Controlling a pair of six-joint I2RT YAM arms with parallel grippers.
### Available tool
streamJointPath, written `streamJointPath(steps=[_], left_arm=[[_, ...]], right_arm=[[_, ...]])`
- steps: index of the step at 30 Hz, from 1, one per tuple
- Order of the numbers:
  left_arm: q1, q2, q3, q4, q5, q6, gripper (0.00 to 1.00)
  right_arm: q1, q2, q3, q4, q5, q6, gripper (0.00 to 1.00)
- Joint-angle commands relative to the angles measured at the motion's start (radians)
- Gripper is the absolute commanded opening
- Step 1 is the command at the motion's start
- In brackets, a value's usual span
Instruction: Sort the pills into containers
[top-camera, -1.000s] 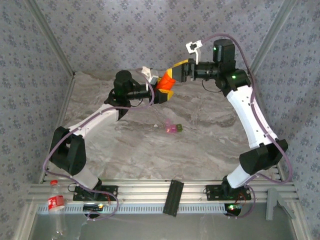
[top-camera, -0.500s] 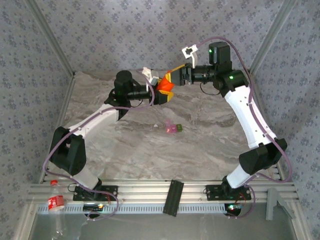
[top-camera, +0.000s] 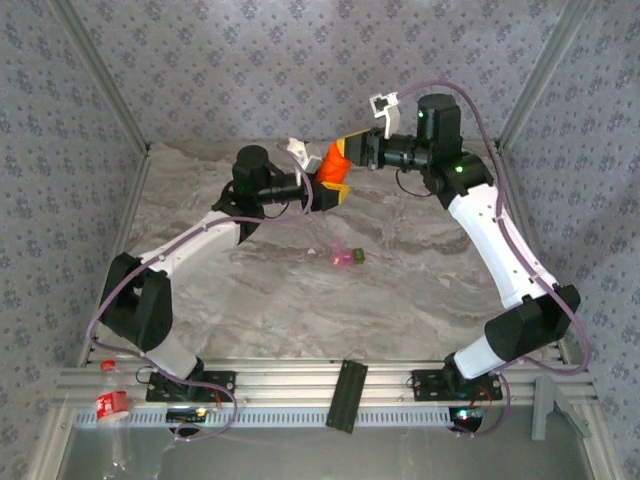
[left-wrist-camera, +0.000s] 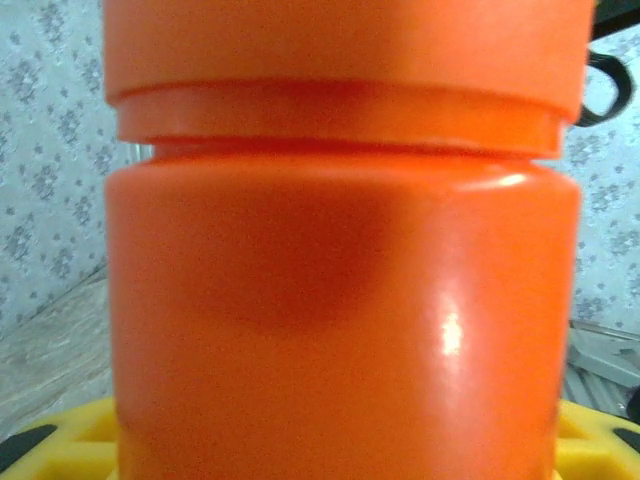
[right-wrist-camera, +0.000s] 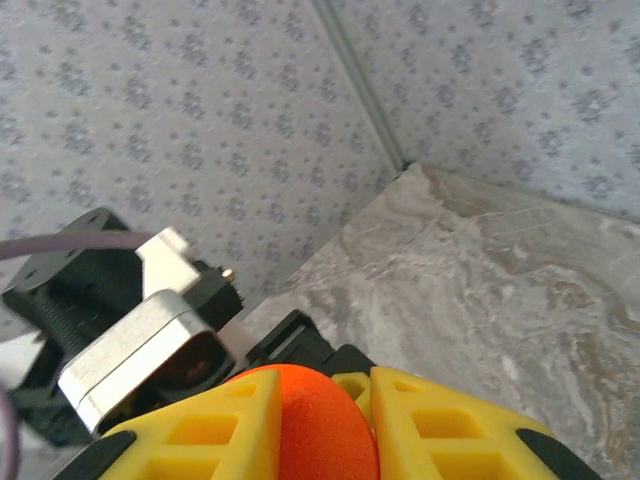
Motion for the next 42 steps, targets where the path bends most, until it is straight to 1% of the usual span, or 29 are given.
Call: streamJointPath(steps=[1,3,5,8,10,13,16,18,20,27,30,31,33,35,37,38,40,42], left_arm=[[-0.017,-0.043,0.021,0.133,-0.142,-0.003,0.0],[-0.019,-0.037,0.018,0.132,-0.141,-0.003,0.0],[-0.019,-0.034,0.015,0.118,-0.139,0.005,0.0],[-0.019,-0.031,0.014,0.089,-0.131,0.02,0.0],[-0.018,-0.029,0.014,0.077,-0.113,0.025,0.0],[-0.018,-0.022,0.022,0.061,-0.078,0.021,0.0],[-0.018,-0.018,0.039,0.041,-0.047,0.018,0.0],[-0.019,-0.012,0.053,0.025,-0.026,0.019,0.0],[-0.018,-0.007,0.067,0.008,-0.009,0.017,0.0],[-0.019,-0.006,0.08,-0.001,0.003,0.016,0.0],[-0.02,-0.007,0.083,-0.003,0.006,0.016,0.0],[-0.02,-0.008,0.083,-0.003,0.006,0.016,0.0],[-0.019,-0.009,0.082,-0.003,0.006,0.015,0.0],[-0.019,-0.009,0.083,-0.003,0.004,0.015,0.0],[-0.019,-0.008,0.083,-0.003,0.004,0.015,0.0],[-0.02,-0.009,0.082,-0.004,0.0,0.016,0.0],[-0.021,-0.01,0.079,0.005,-0.014,0.014,0.0],[-0.022,-0.011,0.074,0.016,-0.038,0.013,0.0]], right_arm=[[0.076,-0.018,-0.087,0.005,0.081,0.085,0.31],[0.076,-0.032,-0.113,0.033,0.11,0.096,0.36],[0.059,-0.051,-0.117,0.027,0.121,0.092,0.5],[0.009,-0.082,-0.103,0.03,0.109,0.091,0.7],[-0.023,-0.093,-0.08,0.026,0.074,0.08,0.78],[-0.046,-0.093,-0.03,-0.024,-0.013,0.014,0.85],[-0.048,-0.074,0.031,-0.11,-0.083,-0.066,0.87],[-0.046,-0.053,0.064,-0.145,-0.104,-0.093,0.87],[-0.042,-0.032,0.086,-0.161,-0.117,-0.103,0.87],[-0.021,0.02,0.122,-0.182,-0.095,-0.118,0.87],[-0.015,0.035,0.13,-0.19,-0.093,-0.123,0.85],[-0.013,0.038,0.132,-0.193,-0.093,-0.124,0.82],[-0.011,0.044,0.132,-0.193,-0.093,-0.123,0.74],[-0.01,0.042,0.125,-0.186,-0.091,-0.116,0.59],[-0.006,0.04,0.115,-0.173,-0.088,-0.107,0.48],[-0.002,0.037,0.106,-0.164,-0.08,-0.098,0.44],[0.005,0.028,0.08,-0.14,-0.055,-0.074,0.41],[0.017,0.018,0.047,-0.117,-0.001,-0.043,0.36]])
